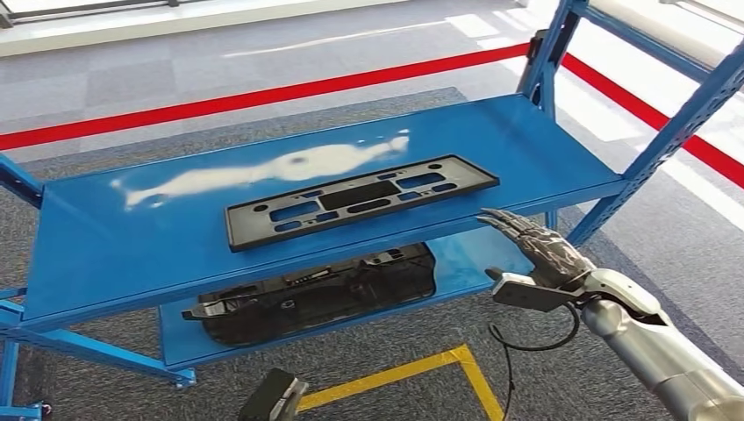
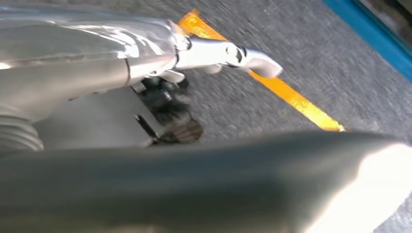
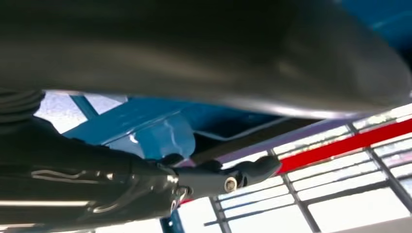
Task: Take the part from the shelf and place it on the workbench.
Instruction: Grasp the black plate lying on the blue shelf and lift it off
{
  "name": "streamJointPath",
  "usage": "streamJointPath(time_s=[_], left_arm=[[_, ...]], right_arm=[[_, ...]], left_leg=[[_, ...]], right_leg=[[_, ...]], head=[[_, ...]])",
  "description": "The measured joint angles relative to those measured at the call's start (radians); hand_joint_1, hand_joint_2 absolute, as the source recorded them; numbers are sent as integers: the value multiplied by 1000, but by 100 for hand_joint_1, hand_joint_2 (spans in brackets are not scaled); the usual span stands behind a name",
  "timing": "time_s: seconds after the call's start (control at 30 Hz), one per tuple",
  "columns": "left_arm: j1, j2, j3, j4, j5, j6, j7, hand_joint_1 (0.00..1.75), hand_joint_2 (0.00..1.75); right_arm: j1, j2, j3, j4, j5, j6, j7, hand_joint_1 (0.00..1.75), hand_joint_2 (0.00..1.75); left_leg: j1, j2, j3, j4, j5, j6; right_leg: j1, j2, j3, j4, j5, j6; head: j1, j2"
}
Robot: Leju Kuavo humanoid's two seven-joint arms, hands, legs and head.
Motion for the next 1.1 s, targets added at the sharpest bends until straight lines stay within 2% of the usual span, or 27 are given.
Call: streamJointPath(time_s=[0.07,0.1,0.17,0.2,0.23,0.27,0.3,0.33,0.37,0.4,0.5,0.57,0.6,0.67,0.7,0.73,0.77,0.83,0.87,0.9,0.97,1.03,1.1], left_arm=[[-1,-2,1,0,-2,1,0,0,0],[-1,-3,1,0,-3,1,0,0,0],[0,-6,1,0,-5,1,1,0,0],[1,-6,1,0,-7,1,1,0,0],[2,-7,1,0,-8,1,1,0,0],[3,-7,1,0,-8,1,1,0,0],[4,-7,1,0,-9,1,2,0,0],[4,-8,1,0,-9,1,2,0,0],[3,-8,1,0,-10,1,2,0,0],[3,-8,2,0,-10,2,3,0,0],[1,-9,2,1,-10,-2,2,0,0],[-2,-8,2,1,-9,-9,-1,0,0],[-5,-8,2,1,-8,-12,-3,0,0],[-6,-8,2,1,-8,-14,-5,0,0],[-4,-8,2,1,-9,-15,-6,0,0],[-2,-8,2,1,-9,-16,-6,0,0],[-1,-8,2,1,-9,-17,-6,0,0],[0,-8,2,1,-10,-18,-7,0,0],[0,-8,3,1,-10,-19,-8,0,0],[0,-8,3,2,-10,-20,-8,0,0],[-1,-8,3,3,-10,-21,-9,0,0],[-3,-7,3,2,-10,-21,-10,0,0],[-5,-8,3,2,-10,-21,-11,0,0]], right_arm=[[5,-6,-8,-11,-1,0,1,0,0],[7,-9,-11,-14,-1,0,3,0,0],[13,-15,-12,-14,1,1,6,0,0],[19,-17,-13,-14,1,2,6,0,0],[24,-19,-13,-14,2,2,6,0,0],[27,-20,-14,-15,2,3,6,0,0],[29,-21,-15,-16,2,3,7,0,0],[30,-22,-16,-18,2,3,8,0,0],[30,-23,-17,-20,3,3,9,0,0],[32,-24,-17,-22,3,3,11,0,0],[39,-27,-18,-29,6,4,16,0,0],[38,-29,-19,-37,8,4,17,0,0],[38,-30,-20,-41,9,4,18,0,0],[39,-30,-20,-46,13,3,19,0,0],[41,-30,-20,-46,16,2,20,0,0],[42,-30,-20,-46,20,1,21,0,0],[43,-30,-20,-46,25,-1,22,0,0],[43,-30,-20,-48,37,-6,25,0,0],[42,-30,-20,-49,42,-9,27,0,0],[41,-30,-19,-50,47,-12,29,0,0],[41,-30,-18,-50,55,-17,33,0,0],[42,-32,-18,-51,61,-21,36,0,0],[38,-35,-19,-53,66,-24,38,0,0]], left_leg=[[6,0,32,-36,-5,-1],[8,0,49,-48,-6,-3],[6,0,71,-51,-18,-2],[6,0,81,-50,-27,-2],[5,0,91,-48,-37,-3],[5,-1,104,-46,-48,-5],[6,-1,119,-44,-61,-8],[6,-1,131,-43,-74,-13],[5,-1,140,-40,-86,-19],[4,-1,146,-38,-93,-24],[0,-1,149,-34,-101,-33],[2,0,135,-2,-120,-44],[6,0,110,44,-140,-53],[18,1,22,186,-184,-68],[23,1,-22,247,-191,-73],[26,1,-52,275,-178,-75],[28,1,-64,262,-142,-75],[28,0,-42,149,-38,-67],[24,0,-27,94,1,-60],[20,0,-16,56,24,-52],[10,0,-12,34,24,-36],[11,-1,3,2,14,-21],[16,-7,26,-31,9,-13]], right_leg=[[3,0,-2,22,-11,5],[4,2,-21,64,-26,4],[7,5,-98,186,-65,6],[8,5,-135,233,-70,9],[8,5,-158,249,-56,13],[8,5,-161,225,-21,17],[8,5,-146,168,27,22],[8,5,-125,108,66,22],[9,5,-105,55,89,19],[11,5,-92,24,98,11],[12,7,-82,13,85,-12],[5,7,-72,9,75,-23],[2,6,-66,6,69,-28],[1,4,-54,5,55,-32],[0,4,-47,5,48,-31],[-1,4,-38,5,40,-30],[-1,4,-26,5,33,-29],[-3,5,0,3,16,-25],[-2,6,9,1,9,-22],[-3,7,14,-2,5,-18],[-4,5,15,-9,4,-7],[-5,-1,17,-12,-1,5],[-3,-3,1,32,-28,6]], head=[[0,0],[1,0],[1,0],[1,0],[1,0],[1,0],[1,0],[1,0],[1,0],[1,0],[0,0],[-2,0],[-3,0],[-4,0],[-4,0],[-4,0],[-4,0],[-4,0],[-4,0],[-4,0],[-5,0],[-5,0],[-4,0]])
